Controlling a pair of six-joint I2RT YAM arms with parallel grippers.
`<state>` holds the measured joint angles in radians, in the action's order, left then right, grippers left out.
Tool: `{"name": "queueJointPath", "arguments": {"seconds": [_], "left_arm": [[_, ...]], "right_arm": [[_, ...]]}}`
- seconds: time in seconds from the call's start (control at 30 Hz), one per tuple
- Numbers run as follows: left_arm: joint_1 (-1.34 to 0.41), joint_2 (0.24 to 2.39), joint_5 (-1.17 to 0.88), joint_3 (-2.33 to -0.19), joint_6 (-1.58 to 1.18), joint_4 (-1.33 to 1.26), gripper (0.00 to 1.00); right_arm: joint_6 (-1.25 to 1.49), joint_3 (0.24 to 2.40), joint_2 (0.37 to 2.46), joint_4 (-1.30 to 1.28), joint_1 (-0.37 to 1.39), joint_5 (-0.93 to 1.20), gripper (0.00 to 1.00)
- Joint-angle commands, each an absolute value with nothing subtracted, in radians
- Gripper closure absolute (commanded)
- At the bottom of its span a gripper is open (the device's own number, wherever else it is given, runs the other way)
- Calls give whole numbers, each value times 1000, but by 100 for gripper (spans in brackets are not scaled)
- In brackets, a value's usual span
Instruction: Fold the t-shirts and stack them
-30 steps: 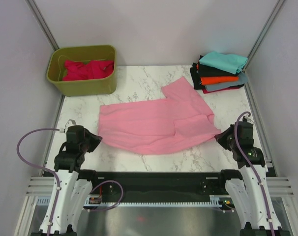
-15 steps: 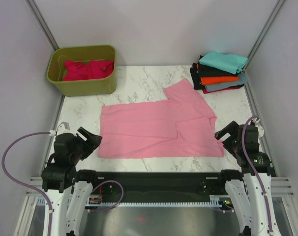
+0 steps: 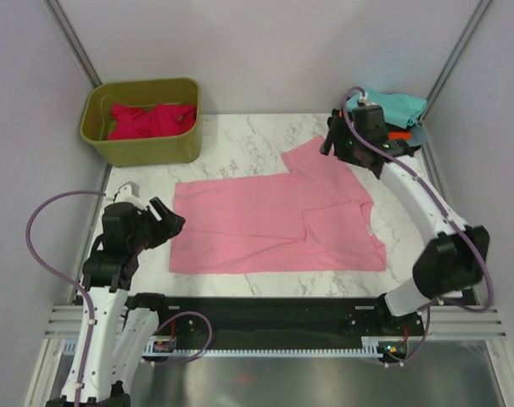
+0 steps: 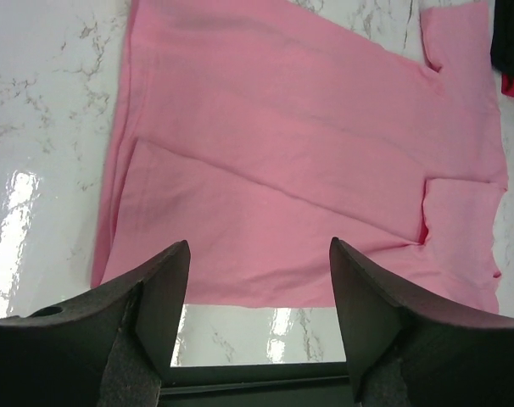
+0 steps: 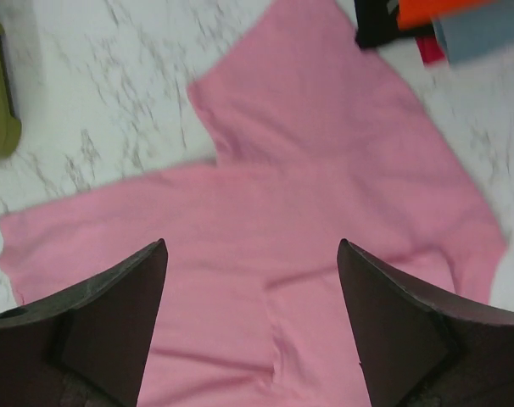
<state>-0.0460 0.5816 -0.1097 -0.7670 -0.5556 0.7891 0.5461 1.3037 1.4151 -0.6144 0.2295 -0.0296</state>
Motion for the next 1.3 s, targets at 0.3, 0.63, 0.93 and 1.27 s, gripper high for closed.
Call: {"name": "queueJointPath", "arguments": {"seconds": [0.3,0.63,0.93,1.27], "left_arm": [[-29,503,-137,-753,-494,706,27],[-26,526,-132,-753,-495,709,28],[-25,534,-129,-755,-497,710,28],[-23,528,-129,-755,-497,709,28]], "right_arm": [[275,2254,2407,-488,268,-343,10],[192,2523,2714,-374,252,-423,10],[262,2349,2671,-370,256,-379,26],[362,2118,2557,-325,258,-351,42]]}}
